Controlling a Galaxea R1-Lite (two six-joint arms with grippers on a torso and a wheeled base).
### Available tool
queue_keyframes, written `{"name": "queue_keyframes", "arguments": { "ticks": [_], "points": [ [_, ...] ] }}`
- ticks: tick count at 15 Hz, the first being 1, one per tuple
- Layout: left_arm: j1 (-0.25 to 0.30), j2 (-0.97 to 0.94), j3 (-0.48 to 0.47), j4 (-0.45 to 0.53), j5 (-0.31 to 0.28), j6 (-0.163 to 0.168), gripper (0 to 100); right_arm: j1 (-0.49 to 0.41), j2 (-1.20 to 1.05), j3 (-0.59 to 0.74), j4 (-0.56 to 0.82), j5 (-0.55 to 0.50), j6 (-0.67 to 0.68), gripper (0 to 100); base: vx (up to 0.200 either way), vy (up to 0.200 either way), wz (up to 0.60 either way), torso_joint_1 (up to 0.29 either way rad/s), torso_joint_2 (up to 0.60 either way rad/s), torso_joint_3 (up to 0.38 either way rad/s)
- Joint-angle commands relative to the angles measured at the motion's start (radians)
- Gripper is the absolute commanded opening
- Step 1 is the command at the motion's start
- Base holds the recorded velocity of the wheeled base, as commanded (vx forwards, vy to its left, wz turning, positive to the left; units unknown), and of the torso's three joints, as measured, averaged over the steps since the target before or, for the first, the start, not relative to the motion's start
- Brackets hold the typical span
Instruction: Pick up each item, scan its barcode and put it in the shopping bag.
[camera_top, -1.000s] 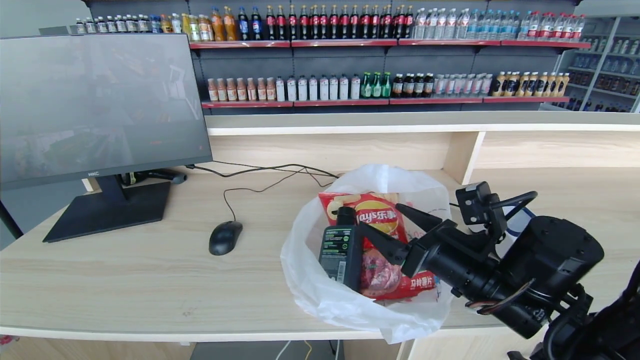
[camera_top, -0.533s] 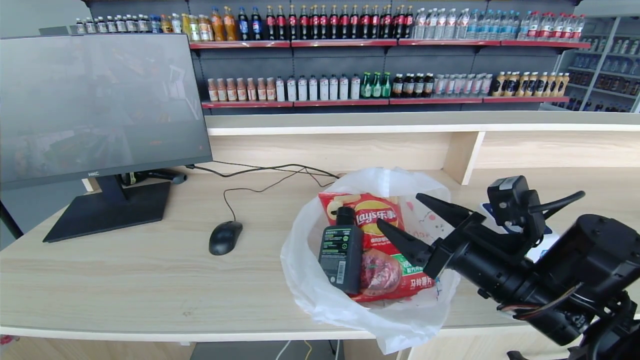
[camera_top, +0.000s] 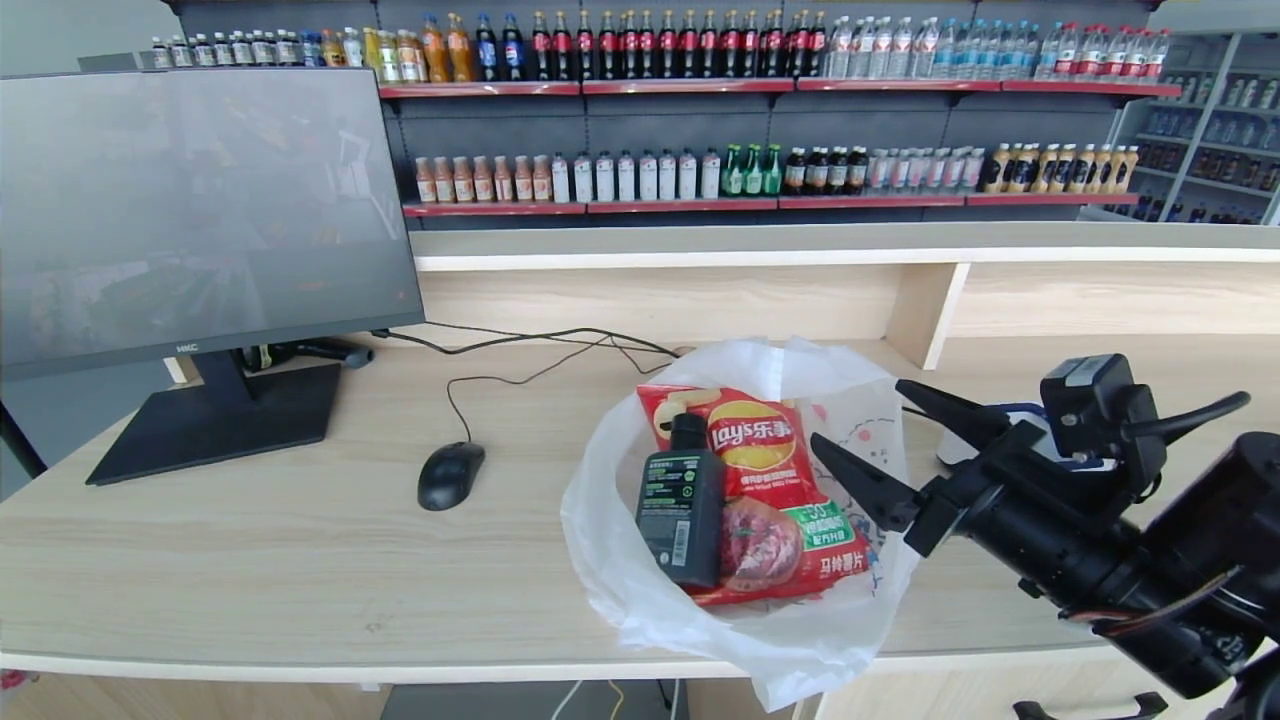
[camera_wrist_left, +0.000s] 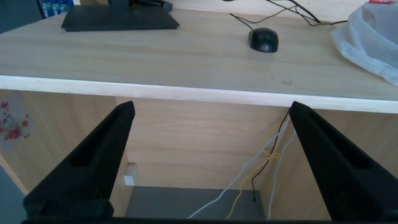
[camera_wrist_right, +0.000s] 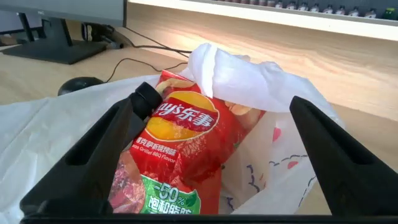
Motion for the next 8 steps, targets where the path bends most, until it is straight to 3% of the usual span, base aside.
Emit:
{"name": "queue_keyframes", "arguments": {
  "ticks": [1, 4, 8],
  "points": [
    [0.000, 0.000, 0.000, 0.000, 0.000, -0.001, 100, -0.002, -0.008, 0.004, -0.001, -0.001, 0.000, 100, -0.200, 0.000, 0.00, 0.002, 0.01, 0.002],
    [0.000, 0.000, 0.000, -0.001, 0.002, -0.006, 100, -0.030, -0.006, -0.008, -0.001, -0.001, 0.000, 100, -0.200, 0.000, 0.00, 0.011, 0.01, -0.001],
    [0.002, 0.000, 0.000, -0.001, 0.002, -0.007, 100, -0.043, -0.005, -0.008, -0.001, -0.001, 0.000, 100, 0.000, 0.000, 0.00, 0.000, 0.00, 0.000]
  ]
}}
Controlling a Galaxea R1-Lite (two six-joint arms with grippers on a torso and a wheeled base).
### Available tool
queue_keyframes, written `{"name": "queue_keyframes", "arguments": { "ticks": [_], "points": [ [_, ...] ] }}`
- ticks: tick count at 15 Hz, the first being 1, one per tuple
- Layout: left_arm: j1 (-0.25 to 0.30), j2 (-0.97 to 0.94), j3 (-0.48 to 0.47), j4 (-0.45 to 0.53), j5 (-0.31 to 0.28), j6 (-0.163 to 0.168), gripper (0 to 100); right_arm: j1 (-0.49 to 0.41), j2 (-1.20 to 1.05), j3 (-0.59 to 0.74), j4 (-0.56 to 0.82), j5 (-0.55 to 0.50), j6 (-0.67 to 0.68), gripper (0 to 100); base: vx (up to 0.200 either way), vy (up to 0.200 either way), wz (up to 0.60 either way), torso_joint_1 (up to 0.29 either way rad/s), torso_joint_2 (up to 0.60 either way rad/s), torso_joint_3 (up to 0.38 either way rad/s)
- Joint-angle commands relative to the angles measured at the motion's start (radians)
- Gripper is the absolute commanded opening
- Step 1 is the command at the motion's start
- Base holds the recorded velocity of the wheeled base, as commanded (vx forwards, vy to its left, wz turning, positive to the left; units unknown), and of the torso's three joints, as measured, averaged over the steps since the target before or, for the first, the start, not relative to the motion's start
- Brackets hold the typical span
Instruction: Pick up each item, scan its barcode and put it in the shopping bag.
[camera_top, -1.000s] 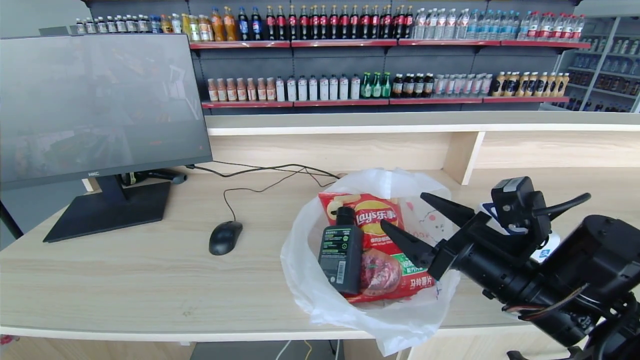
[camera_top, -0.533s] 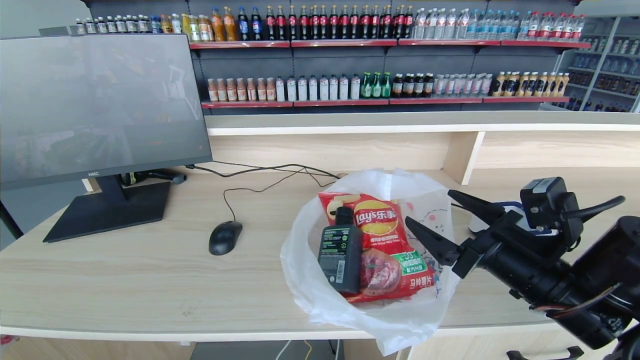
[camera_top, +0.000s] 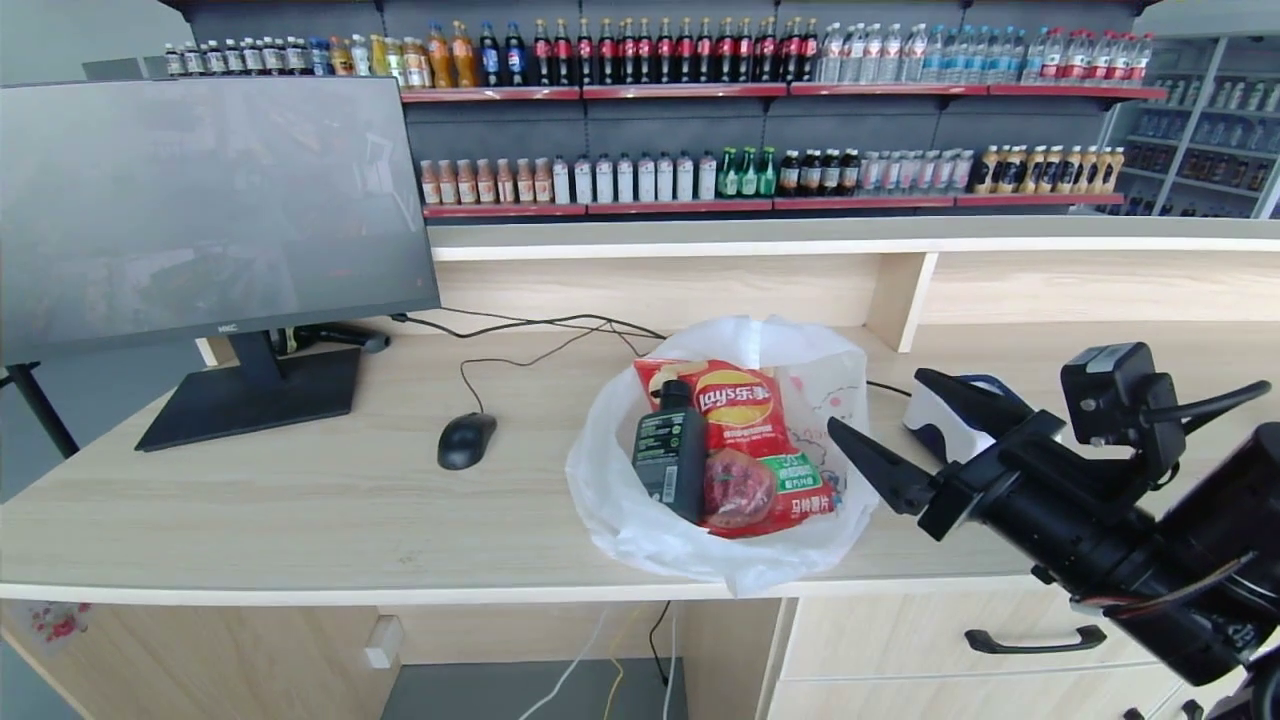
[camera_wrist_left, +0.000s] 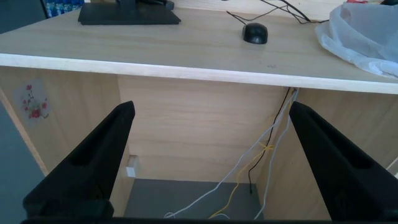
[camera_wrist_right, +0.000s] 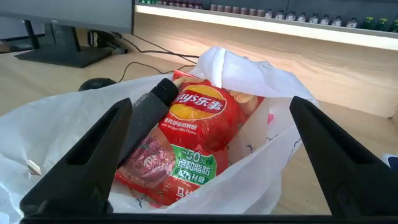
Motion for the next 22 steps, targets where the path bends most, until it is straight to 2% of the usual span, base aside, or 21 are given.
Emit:
{"name": "queue_keyframes", "arguments": {
  "ticks": [1, 10, 15, 17, 22],
  "points": [
    [0.001, 0.000, 0.000, 0.000, 0.000, 0.002, 100, -0.014, 0.002, 0.004, -0.001, 0.001, 0.000, 100, 0.000, -0.200, 0.00, 0.022, 0.00, -0.007],
    [0.001, 0.000, 0.000, 0.002, 0.000, -0.004, 100, -0.062, 0.008, -0.002, -0.001, -0.001, -0.014, 100, 0.000, -0.200, 0.00, 0.004, 0.00, 0.002],
    [0.001, 0.000, 0.000, 0.002, 0.000, -0.004, 100, -0.092, -0.003, 0.044, -0.001, -0.001, -0.015, 100, 0.000, -0.200, 0.00, 0.000, 0.00, 0.001],
    [0.001, 0.001, 0.000, 0.002, 0.000, -0.006, 100, -0.106, -0.006, 0.018, -0.001, 0.001, -0.015, 100, 0.000, -0.200, 0.00, 0.002, 0.01, 0.002],
    [0.001, 0.001, 0.000, 0.002, 0.000, -0.009, 100, -0.108, -0.059, 0.054, -0.001, -0.001, -0.014, 100, 0.000, -0.200, 0.00, 0.000, 0.00, 0.003]
  ]
}}
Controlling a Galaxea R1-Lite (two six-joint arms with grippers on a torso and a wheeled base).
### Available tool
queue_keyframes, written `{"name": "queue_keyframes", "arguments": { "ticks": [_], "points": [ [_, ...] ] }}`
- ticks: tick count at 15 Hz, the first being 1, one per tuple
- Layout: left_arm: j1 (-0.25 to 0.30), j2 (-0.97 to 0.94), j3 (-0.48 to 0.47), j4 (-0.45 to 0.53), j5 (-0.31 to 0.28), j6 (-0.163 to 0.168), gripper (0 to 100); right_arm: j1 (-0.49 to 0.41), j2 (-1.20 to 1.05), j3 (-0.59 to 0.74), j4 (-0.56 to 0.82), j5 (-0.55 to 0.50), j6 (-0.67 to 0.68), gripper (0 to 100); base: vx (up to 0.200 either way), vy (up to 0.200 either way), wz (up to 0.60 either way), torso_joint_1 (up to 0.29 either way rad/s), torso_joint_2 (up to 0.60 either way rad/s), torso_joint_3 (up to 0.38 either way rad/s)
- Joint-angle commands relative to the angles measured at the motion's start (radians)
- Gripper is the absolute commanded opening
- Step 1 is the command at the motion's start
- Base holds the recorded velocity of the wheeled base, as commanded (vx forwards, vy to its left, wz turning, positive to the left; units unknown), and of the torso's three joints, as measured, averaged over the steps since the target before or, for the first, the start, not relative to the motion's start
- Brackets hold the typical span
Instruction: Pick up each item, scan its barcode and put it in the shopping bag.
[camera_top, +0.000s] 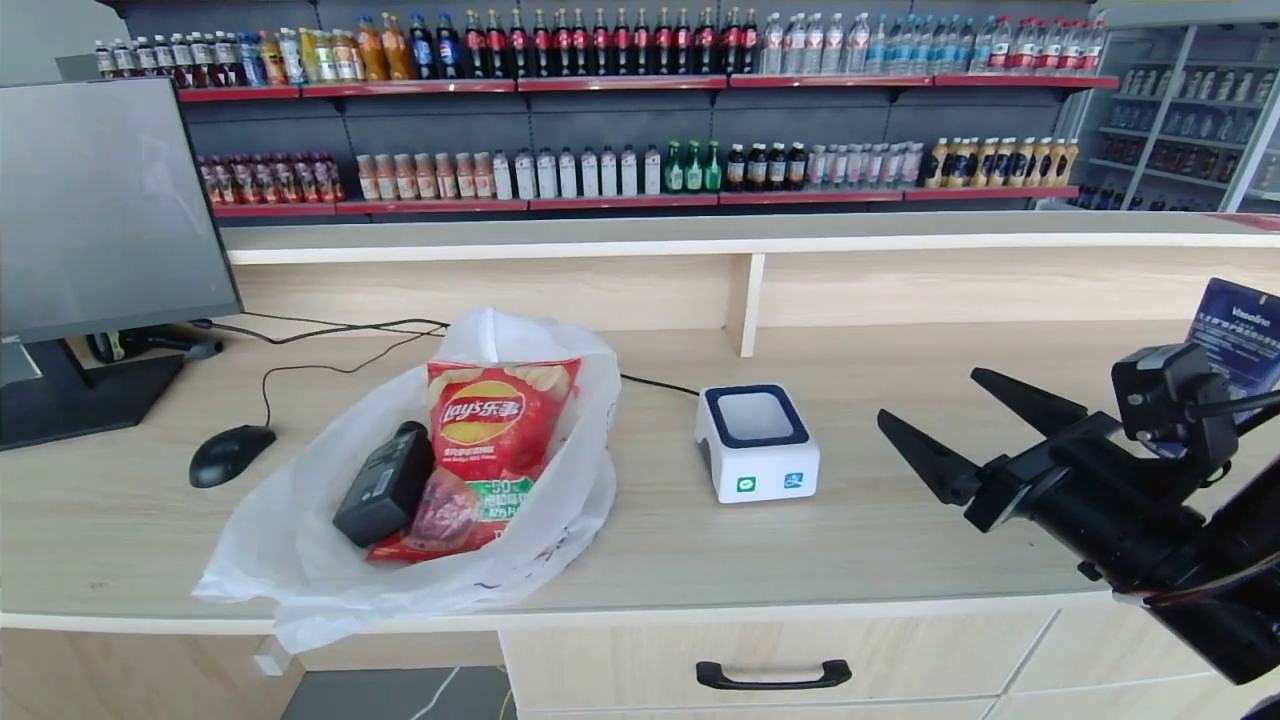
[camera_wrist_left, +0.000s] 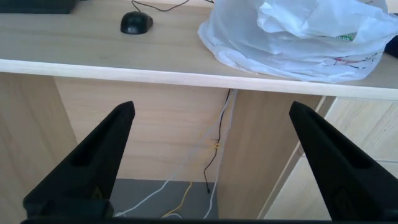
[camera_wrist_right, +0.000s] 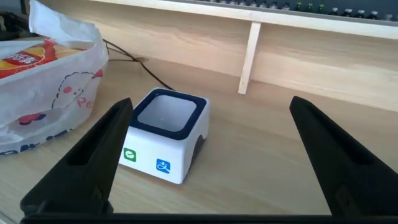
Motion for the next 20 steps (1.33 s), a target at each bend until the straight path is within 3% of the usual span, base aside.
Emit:
{"name": "queue_keyframes", "arguments": {
  "ticks": [1, 13, 20],
  "points": [
    [0.000, 0.001, 0.000, 0.000, 0.000, 0.000, 100, 0.001, -0.022, 0.007, -0.001, 0.001, 0.000, 100, 0.000, -0.200, 0.00, 0.002, 0.00, 0.007],
    [0.000, 0.000, 0.000, 0.000, 0.000, -0.002, 100, 0.012, -0.071, 0.049, -0.001, 0.001, -0.001, 100, 0.000, -0.200, 0.00, 0.002, 0.00, 0.003],
    [0.000, 0.000, 0.000, 0.000, 0.000, 0.000, 100, 0.018, -0.116, 0.096, -0.001, 0.001, -0.001, 100, 0.000, 0.000, 0.00, 0.000, 0.00, 0.000]
  ]
}}
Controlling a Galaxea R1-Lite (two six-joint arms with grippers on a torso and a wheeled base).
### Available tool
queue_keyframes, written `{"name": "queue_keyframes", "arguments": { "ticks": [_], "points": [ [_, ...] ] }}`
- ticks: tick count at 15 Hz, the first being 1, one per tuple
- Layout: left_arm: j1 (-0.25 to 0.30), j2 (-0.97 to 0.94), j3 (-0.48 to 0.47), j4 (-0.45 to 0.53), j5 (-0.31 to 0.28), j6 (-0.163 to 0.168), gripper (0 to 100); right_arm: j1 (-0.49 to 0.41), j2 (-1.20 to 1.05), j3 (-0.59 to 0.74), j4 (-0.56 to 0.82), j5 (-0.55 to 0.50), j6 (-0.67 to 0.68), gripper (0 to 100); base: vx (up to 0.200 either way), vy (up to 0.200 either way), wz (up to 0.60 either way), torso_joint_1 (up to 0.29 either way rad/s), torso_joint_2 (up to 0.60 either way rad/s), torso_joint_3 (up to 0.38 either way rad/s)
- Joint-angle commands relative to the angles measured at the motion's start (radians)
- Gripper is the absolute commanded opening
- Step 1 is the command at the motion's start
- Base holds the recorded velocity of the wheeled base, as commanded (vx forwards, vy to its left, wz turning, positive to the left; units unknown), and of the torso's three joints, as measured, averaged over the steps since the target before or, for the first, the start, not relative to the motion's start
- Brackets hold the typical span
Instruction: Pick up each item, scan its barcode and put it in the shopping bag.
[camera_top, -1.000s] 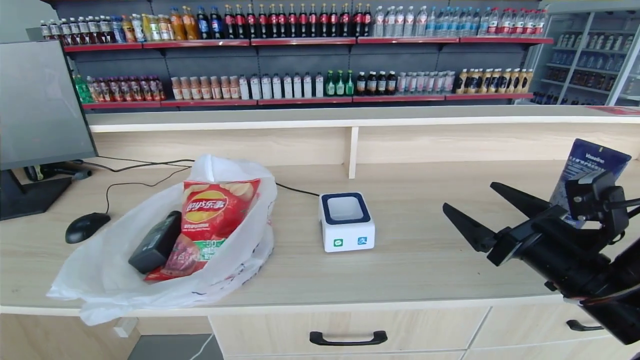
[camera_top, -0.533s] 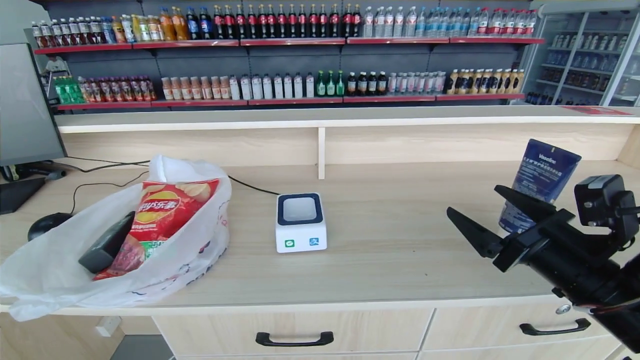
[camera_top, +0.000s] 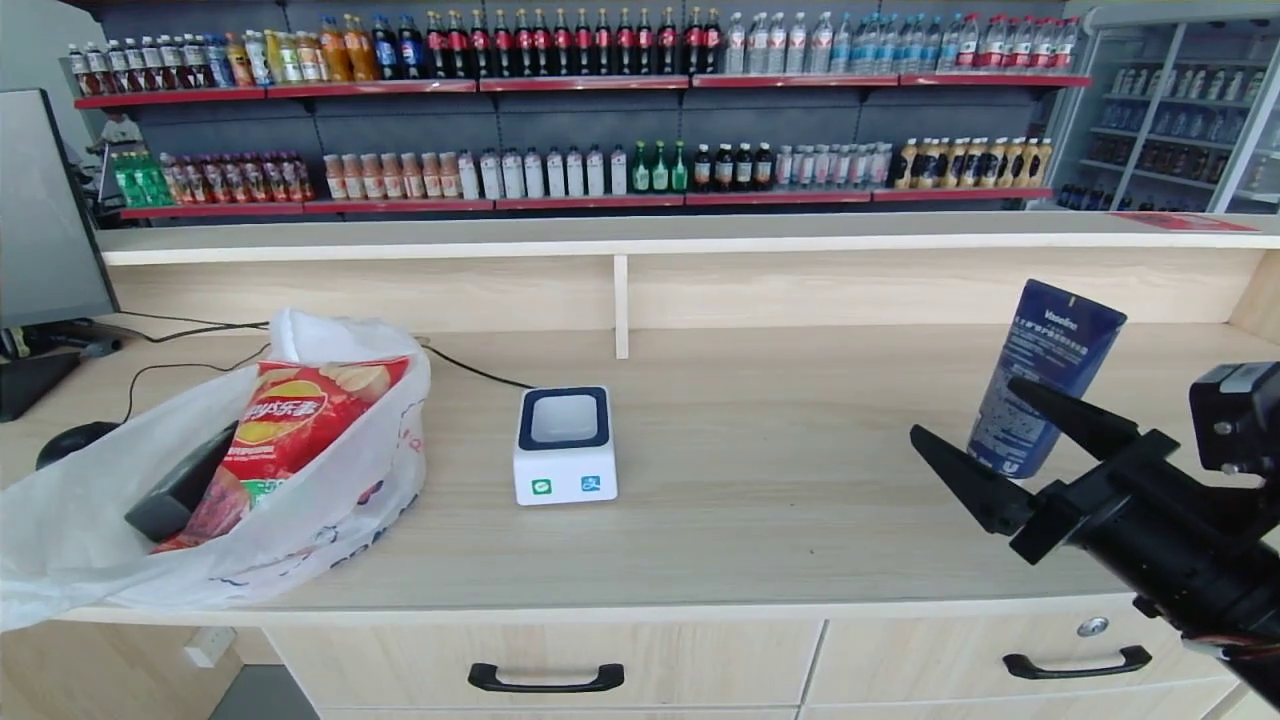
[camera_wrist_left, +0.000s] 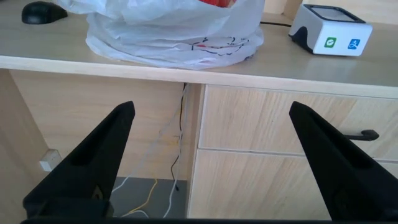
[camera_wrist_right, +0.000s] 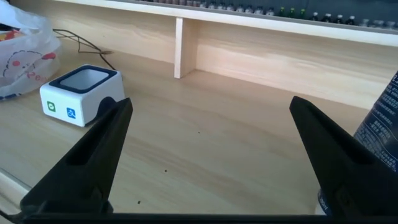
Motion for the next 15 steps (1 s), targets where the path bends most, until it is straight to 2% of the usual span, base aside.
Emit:
{"name": "queue_keyframes", "arguments": {
  "ticks": [1, 3, 12, 15],
  "points": [
    [0.000, 0.000, 0.000, 0.000, 0.000, 0.000, 100, -0.002, -0.021, 0.013, -0.001, 0.001, 0.000, 100, 0.000, 0.000, 0.00, 0.000, 0.00, 0.000],
    [0.000, 0.000, -0.001, 0.000, 0.000, 0.001, 100, 0.001, -0.039, 0.088, -0.001, 0.001, 0.000, 100, 0.000, -0.100, 0.00, -0.001, 0.00, 0.001],
    [0.000, 0.000, 0.000, 0.000, 0.002, 0.000, 100, 0.001, -0.036, 0.105, -0.001, 0.001, 0.000, 100, 0.000, -0.200, 0.00, 0.002, 0.00, 0.002],
    [0.000, 0.001, 0.000, 0.000, 0.002, 0.000, 100, -0.002, -0.028, 0.094, -0.001, 0.001, 0.000, 100, 0.000, 0.000, 0.00, 0.000, 0.00, 0.000]
  ]
}}
